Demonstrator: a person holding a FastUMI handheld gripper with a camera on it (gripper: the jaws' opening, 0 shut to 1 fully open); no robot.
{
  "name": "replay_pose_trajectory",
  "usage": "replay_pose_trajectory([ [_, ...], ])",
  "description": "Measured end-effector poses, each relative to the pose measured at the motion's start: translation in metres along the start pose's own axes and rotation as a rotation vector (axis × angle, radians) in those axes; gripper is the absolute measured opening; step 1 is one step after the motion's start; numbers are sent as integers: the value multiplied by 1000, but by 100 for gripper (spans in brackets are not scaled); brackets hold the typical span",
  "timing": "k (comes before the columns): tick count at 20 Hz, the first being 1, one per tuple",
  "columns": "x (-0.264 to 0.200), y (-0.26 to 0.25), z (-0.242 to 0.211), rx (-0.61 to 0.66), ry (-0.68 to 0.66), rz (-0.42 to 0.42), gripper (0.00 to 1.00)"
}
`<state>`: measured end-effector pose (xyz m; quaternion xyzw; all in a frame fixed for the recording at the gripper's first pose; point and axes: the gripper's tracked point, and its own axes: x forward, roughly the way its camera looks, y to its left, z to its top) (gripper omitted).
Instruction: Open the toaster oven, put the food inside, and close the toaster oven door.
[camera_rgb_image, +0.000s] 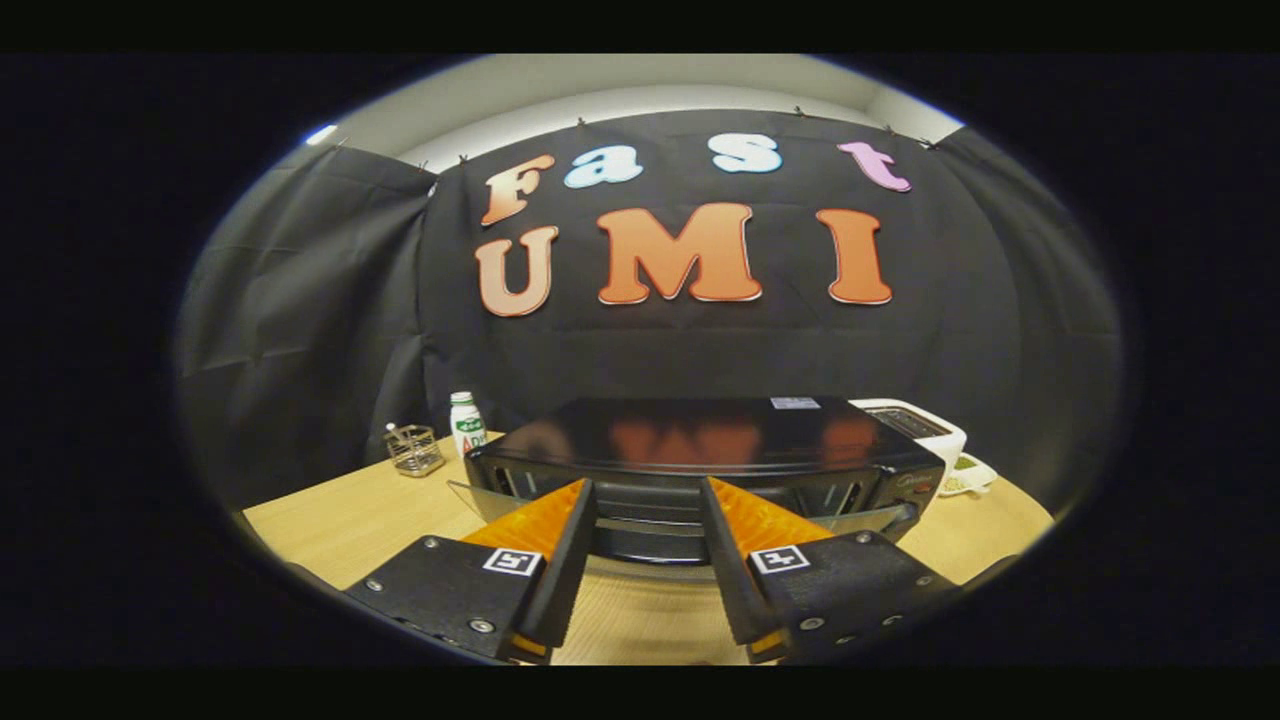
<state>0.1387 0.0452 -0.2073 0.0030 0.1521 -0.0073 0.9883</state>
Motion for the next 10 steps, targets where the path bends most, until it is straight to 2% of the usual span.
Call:
replay_pose_trajectory([
  [2,-19,9,-25,20,65,44,61],
  [4,-40,13,-75,53,224,77,61],
  [6,-46,10,-117,75,316,83,61],
  [10,-42,7,-135,63,364,71,61],
])
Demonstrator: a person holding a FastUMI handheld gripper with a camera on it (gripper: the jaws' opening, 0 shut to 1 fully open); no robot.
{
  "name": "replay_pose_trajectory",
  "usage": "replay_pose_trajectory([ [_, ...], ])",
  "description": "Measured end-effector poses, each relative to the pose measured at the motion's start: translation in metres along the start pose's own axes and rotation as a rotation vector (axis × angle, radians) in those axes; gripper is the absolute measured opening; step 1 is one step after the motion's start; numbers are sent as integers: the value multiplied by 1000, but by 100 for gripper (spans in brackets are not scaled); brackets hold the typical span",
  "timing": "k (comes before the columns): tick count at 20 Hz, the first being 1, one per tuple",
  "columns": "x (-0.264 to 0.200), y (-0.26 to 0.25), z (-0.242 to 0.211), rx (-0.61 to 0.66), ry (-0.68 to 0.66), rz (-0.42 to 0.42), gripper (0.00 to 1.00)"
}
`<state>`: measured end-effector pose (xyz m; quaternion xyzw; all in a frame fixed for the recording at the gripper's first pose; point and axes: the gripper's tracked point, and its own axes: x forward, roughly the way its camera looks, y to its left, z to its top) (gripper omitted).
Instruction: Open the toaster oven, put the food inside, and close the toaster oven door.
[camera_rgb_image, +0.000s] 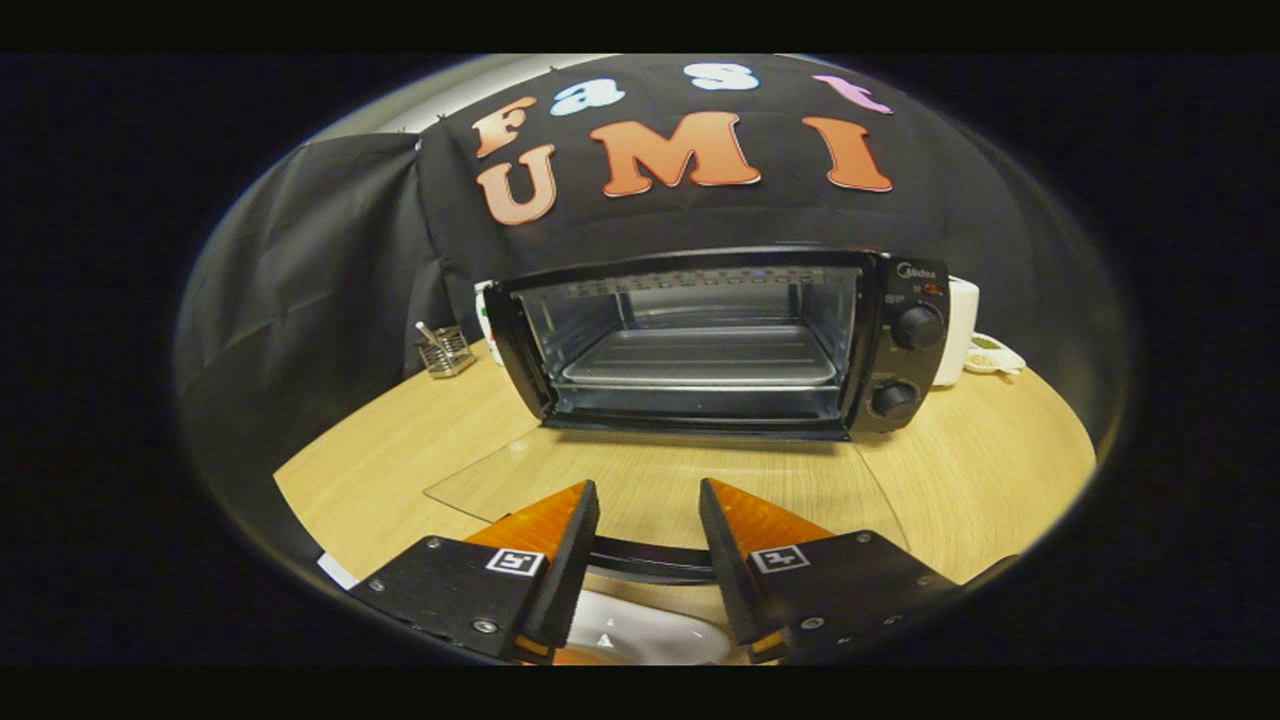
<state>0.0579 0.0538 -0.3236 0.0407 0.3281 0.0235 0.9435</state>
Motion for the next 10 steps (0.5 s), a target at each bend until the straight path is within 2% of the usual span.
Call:
replay_pose_trajectory([
  [2,1,-1,-11,5,48,4,60],
  [10,-19,-6,-12,-45,-12,18,58],
])
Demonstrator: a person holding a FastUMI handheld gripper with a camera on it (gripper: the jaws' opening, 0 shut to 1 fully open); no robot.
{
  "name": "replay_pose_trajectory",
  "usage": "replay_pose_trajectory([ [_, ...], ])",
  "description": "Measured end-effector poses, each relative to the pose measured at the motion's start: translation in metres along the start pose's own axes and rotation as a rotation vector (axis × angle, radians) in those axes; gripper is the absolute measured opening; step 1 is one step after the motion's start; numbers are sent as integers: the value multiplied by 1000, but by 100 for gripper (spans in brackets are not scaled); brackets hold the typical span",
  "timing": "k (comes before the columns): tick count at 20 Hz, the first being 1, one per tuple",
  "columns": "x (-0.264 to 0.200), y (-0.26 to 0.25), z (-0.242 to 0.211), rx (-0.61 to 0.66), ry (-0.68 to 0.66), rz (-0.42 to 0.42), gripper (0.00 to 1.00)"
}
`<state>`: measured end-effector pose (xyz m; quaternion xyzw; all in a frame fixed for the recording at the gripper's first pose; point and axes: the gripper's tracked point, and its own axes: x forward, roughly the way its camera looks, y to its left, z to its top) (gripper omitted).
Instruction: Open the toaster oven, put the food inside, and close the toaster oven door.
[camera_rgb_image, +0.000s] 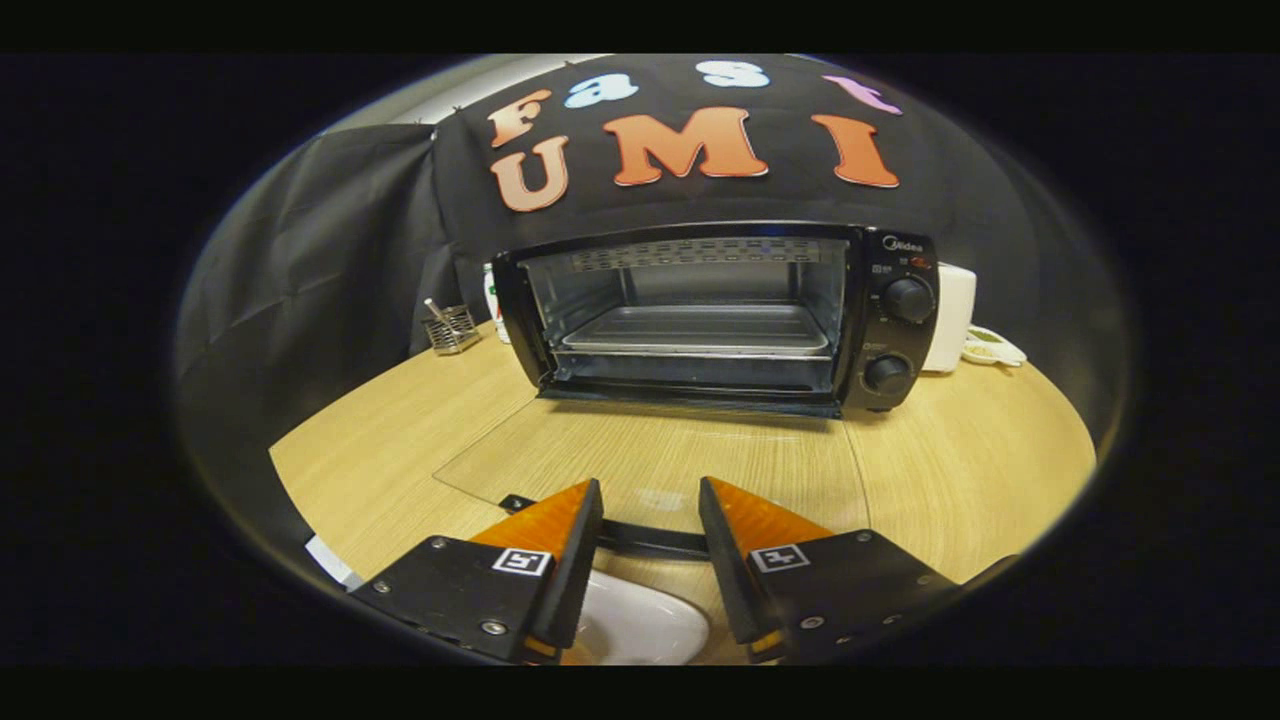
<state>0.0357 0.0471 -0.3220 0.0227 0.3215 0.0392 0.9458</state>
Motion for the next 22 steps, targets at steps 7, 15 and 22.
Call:
replay_pose_trajectory([
  [7,-72,36,-19,34,-64,112,71],
  [15,-98,57,-80,-43,67,154,89],
  [22,-90,49,-97,-65,83,136,91],
])
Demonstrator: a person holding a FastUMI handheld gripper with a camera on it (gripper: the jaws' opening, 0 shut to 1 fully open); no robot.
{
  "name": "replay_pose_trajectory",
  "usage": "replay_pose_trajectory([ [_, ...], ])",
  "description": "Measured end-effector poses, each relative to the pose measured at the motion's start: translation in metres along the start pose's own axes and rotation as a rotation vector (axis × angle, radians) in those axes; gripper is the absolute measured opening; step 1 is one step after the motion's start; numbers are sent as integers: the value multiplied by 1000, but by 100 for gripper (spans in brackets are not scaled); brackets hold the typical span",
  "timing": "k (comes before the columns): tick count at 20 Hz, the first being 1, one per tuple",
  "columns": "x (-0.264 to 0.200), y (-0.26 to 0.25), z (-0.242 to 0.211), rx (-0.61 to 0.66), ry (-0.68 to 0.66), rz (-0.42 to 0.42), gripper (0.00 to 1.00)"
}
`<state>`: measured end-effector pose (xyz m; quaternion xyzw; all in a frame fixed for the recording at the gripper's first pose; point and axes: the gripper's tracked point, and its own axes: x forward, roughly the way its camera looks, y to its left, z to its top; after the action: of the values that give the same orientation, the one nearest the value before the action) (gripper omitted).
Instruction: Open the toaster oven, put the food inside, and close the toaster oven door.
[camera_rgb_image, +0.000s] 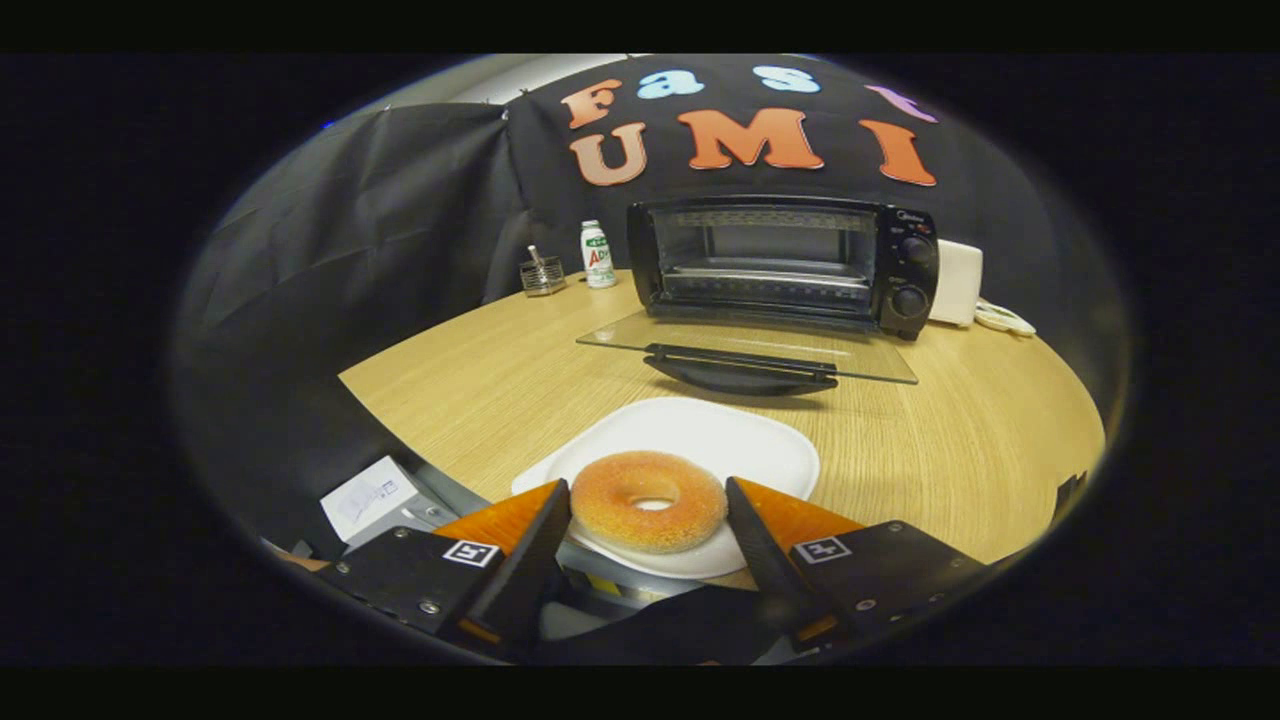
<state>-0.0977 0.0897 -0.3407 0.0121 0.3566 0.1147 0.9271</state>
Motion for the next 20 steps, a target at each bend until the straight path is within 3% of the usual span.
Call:
replay_pose_trajectory([
  [1,1,-1,0,0,5,-4,91],
  [5,3,-5,1,39,5,-4,67],
  [10,5,-7,7,162,15,22,32],
  [20,23,-7,104,374,-159,66,27],
])
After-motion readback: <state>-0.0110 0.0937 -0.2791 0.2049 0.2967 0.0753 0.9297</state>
